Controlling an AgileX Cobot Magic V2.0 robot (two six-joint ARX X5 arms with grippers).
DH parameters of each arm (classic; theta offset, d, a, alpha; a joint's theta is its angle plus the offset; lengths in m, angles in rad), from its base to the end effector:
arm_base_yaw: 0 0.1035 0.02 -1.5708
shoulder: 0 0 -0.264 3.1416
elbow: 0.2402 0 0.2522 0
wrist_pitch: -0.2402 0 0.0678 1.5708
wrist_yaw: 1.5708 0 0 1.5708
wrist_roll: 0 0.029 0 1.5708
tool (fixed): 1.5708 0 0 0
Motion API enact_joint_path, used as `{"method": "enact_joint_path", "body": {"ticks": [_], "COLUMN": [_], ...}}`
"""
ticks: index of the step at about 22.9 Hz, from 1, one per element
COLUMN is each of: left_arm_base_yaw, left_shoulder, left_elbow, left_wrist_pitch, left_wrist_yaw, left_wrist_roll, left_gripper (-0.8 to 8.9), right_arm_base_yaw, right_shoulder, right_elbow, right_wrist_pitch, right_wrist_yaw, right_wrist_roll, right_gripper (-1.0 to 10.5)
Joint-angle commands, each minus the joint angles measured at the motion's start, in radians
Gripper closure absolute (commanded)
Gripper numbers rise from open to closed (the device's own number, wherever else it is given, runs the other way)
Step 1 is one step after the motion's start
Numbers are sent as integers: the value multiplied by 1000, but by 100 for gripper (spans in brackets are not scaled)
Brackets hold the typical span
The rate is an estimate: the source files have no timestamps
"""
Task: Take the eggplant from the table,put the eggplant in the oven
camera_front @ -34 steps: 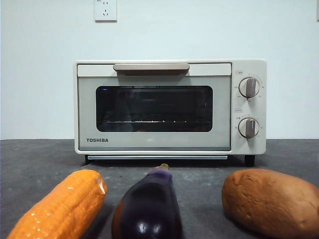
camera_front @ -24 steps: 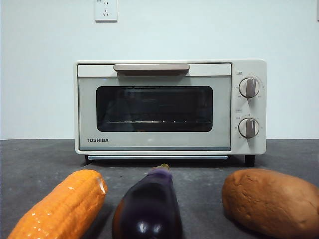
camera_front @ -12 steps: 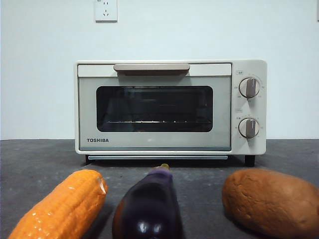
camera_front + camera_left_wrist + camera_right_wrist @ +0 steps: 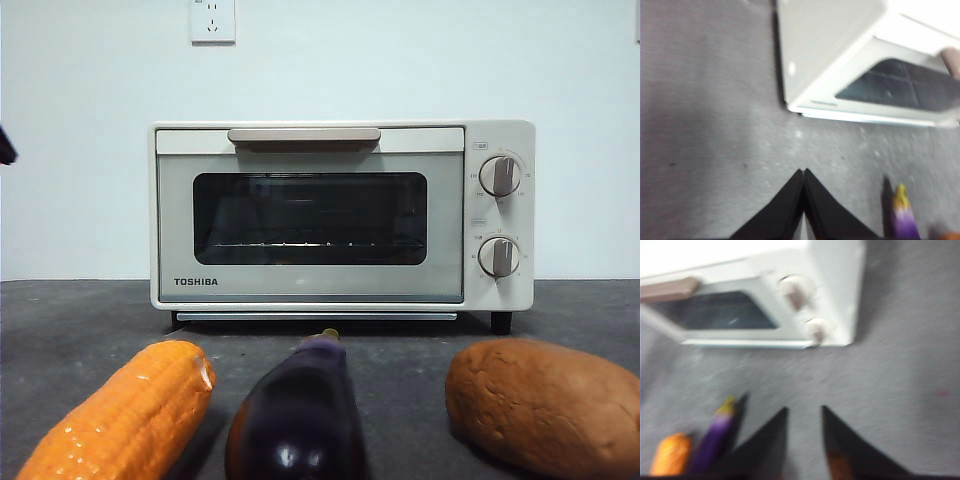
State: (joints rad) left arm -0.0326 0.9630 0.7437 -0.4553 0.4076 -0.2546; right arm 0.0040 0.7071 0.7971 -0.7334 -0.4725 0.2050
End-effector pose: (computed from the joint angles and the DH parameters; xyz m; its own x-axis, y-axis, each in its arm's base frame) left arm 0.1946 -0.0179 0.2665 0.7037 -0.4196 -0.5734 0.1712 0.8834 -0.4363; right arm 0.1327 0.0137 0.3006 0.7106 0.4580 -0.5342 -0.2379 0.8708 0.4302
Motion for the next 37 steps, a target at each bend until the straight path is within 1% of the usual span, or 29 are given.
{"method": "enact_joint_path", "body": {"ticks": [1, 4, 6, 8, 11, 13, 16, 17, 19, 22, 26, 29, 31, 34, 37], "left_arm_base_yaw": [-23, -56, -79, -96, -119, -138, -158, -159, -159, -159, -159, -159, -159, -159, -159], "left_shoulder": [33, 44, 45, 45, 45, 45, 45, 45, 45, 45, 45, 45, 45, 45, 45], "left_elbow": [33, 43, 45, 47, 47, 47, 47, 47, 47, 47, 47, 47, 47, 47, 47], "left_wrist_pitch": [-2, 6, 6, 7, 5, 6, 6, 6, 6, 5, 5, -2, -2, -2, -2], "left_wrist_yaw": [12, 12, 12, 12, 12, 12, 12, 12, 11, 11, 11, 12, 12, 12, 12], "left_wrist_roll": [31, 31, 31, 31, 31, 31, 31, 31, 31, 31, 32, 34, 34, 34, 35], "left_gripper": [808, 808, 808, 808, 808, 808, 807, 808, 808, 808, 808, 808, 808, 808, 808], "right_arm_base_yaw": [2, 23, 59, 98, 196, 323, 531, 587, 682, 790, 882, 918, 931, 939, 943], "right_shoulder": [50, 100, 138, 163, 202, 247, 334, 366, 442, 563, 726, 839, 903, 974, 1007], "right_elbow": [18, 18, 18, 18, 18, 18, 18, 20, 34, 72, 140, 177, 196, 211, 220], "right_wrist_pitch": [-1, 0, 12, 37, 94, 152, 212, 224, 227, 223, 208, 209, 210, 233, 235], "right_wrist_yaw": [-103, -204, -271, -294, -274, -196, 5, 59, 150, 232, 315, 365, 398, 402, 402], "right_wrist_roll": [27, 65, 85, 109, 165, 223, 290, 307, 339, 402, 455, 481, 492, 496, 499], "right_gripper": [635, 553, 543, 543, 543, 543, 544, 544, 545, 545, 546, 546, 571, 606, 649]}}
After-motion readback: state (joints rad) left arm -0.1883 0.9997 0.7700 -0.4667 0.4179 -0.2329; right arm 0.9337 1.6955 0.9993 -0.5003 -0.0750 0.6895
